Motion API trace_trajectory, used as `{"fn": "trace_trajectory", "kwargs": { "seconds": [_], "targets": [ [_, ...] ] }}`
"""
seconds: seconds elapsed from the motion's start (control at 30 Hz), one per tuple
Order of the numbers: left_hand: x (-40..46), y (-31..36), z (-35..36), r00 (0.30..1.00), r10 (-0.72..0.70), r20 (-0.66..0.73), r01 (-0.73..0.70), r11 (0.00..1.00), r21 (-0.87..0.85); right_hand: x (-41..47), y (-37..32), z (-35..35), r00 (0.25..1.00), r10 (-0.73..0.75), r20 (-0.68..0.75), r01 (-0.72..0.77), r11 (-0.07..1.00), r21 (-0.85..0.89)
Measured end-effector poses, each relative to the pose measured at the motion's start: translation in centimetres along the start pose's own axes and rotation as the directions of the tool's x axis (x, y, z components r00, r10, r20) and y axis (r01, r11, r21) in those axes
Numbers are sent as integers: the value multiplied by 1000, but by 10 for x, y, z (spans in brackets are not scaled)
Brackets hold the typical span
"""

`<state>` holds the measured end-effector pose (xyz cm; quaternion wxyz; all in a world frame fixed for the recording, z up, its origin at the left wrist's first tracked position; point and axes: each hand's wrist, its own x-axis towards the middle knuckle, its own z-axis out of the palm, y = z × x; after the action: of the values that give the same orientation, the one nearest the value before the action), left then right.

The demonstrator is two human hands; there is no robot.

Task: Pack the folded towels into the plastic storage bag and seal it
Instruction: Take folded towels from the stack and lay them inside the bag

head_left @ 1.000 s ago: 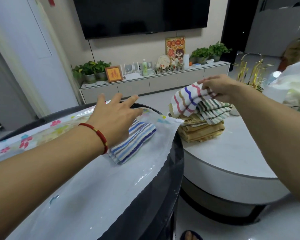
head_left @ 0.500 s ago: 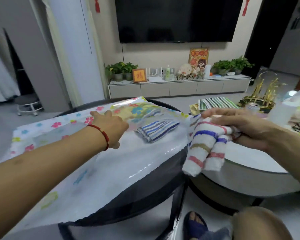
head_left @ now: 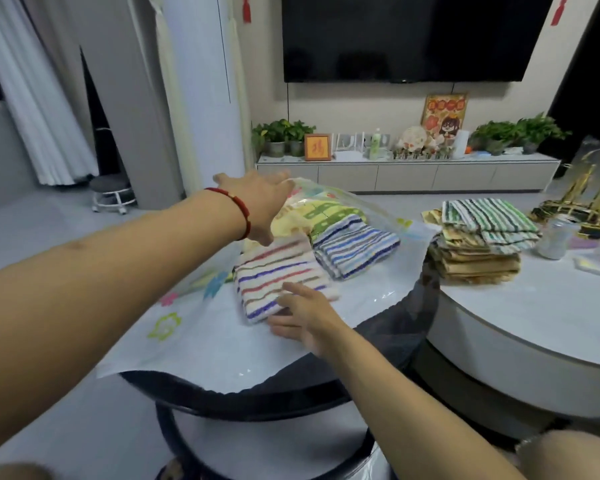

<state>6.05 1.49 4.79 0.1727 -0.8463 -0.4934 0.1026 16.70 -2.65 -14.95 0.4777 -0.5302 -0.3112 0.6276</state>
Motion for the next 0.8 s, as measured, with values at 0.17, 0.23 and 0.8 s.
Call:
{"fn": "trace_trajectory", "kwargs": {
  "seconds": [0.17, 0.23, 0.8],
  "targets": [
    [-1, 7, 12, 999, 48, -23, -48, 999, 5, 22, 6, 3, 999, -11, -40, 9, 999, -54],
    [-1, 11, 16, 997, 63, -47, -63, 998, -4, 21, 1, 0, 1000, -7, -23, 5, 994, -108],
    [72, 118, 32, 927, 304, -219, -312, 950, -4, -33, -127, -303, 669, -580, -465, 129, 707, -695]
  ]
}}
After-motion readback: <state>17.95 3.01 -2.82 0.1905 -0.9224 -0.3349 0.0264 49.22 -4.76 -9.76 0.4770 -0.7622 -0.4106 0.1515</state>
